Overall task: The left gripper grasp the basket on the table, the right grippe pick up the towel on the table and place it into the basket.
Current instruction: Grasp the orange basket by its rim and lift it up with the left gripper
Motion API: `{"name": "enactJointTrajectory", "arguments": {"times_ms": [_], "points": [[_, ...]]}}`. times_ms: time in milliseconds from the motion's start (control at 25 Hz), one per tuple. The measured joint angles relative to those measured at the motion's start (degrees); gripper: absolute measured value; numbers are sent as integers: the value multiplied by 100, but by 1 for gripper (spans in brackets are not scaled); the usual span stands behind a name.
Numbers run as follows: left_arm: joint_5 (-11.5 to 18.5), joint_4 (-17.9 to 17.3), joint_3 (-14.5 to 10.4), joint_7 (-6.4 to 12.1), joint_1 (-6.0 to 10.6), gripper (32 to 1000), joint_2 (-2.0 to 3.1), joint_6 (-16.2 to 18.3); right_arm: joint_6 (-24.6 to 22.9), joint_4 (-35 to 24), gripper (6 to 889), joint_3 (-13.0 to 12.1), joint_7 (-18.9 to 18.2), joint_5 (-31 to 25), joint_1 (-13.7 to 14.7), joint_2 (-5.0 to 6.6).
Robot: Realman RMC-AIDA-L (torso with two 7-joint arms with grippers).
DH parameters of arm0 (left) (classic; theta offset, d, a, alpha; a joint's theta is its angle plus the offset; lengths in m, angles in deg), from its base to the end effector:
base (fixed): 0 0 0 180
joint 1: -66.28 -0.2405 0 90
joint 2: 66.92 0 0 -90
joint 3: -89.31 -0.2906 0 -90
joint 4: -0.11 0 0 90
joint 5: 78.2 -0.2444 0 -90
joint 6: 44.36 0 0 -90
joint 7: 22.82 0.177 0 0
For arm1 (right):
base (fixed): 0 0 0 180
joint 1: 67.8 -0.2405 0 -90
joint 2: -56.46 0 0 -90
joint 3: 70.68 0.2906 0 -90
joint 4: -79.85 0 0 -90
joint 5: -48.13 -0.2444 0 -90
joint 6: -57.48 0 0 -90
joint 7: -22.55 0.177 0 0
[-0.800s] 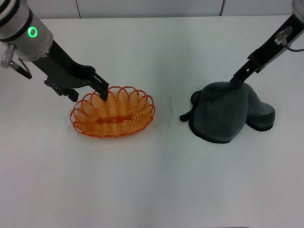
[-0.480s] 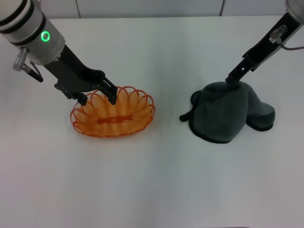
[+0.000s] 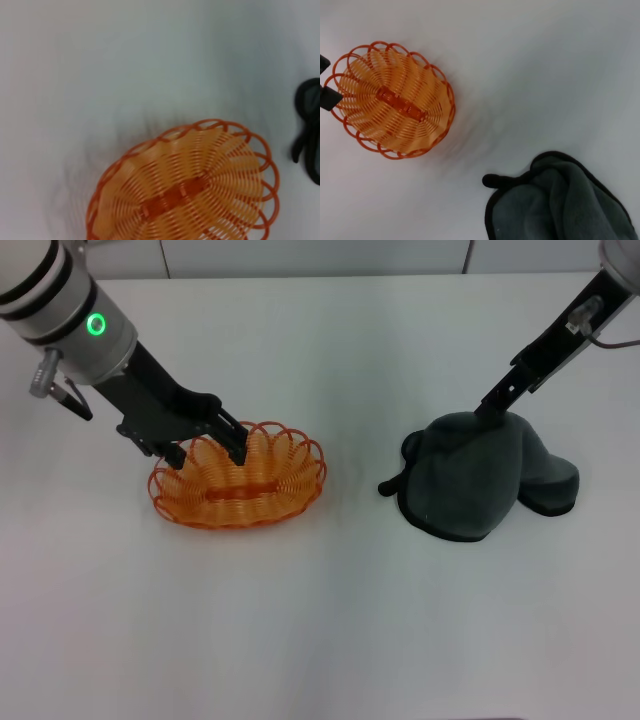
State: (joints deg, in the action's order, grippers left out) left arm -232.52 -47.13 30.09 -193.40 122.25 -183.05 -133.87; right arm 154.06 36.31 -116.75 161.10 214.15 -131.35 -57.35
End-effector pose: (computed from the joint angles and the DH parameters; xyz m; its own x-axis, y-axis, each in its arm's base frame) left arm -0.1976 0.4737 -0.0386 0.2395 0.9706 -0.0233 0.8779 -0.2267 -0.4217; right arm 0.1847 0.4870 0.0016 0.5949 -0.7561 0.2727 -0.6584 -0.6530 -0.3742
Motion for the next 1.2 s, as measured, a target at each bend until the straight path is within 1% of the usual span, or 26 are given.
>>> {"name": "enactJointTrajectory", "arguments": {"times_ms": [40,80,120,240,280,400,600,720,800,1040,1200], "points": [[0,74,6,8,-17,832,28,29,-13,14,849,0,-6,1,0,0],[0,74,6,8,-17,831,28,29,-28,19,849,-2,-9,0,0,0],[-2,116,8,21,-69,831,68,86,-39,22,849,-4,-10,1,0,-1],[-30,119,8,35,-122,831,125,169,-45,22,849,-11,-11,0,0,0],[-44,119,0,37,-156,831,155,217,-44,22,849,-15,-12,0,0,0],[-80,134,-42,38,-238,831,222,339,-45,22,849,-53,-12,0,1,0],[-199,267,-55,49,-316,831,340,560,-68,21,849,-87,-12,0,1,-16],[-235,291,-55,53,-384,832,369,650,-104,21,849,-90,-12,0,1,-17],[-260,331,-55,67,-396,832,383,695,-111,21,849,-91,-12,0,1,-18],[-265,357,-57,112,-403,832,389,752,-114,21,849,-88,-13,1,1,-19],[-265,468,-62,151,-412,832,384,833,-115,21,849,-86,-19,0,-1,-28]]}}
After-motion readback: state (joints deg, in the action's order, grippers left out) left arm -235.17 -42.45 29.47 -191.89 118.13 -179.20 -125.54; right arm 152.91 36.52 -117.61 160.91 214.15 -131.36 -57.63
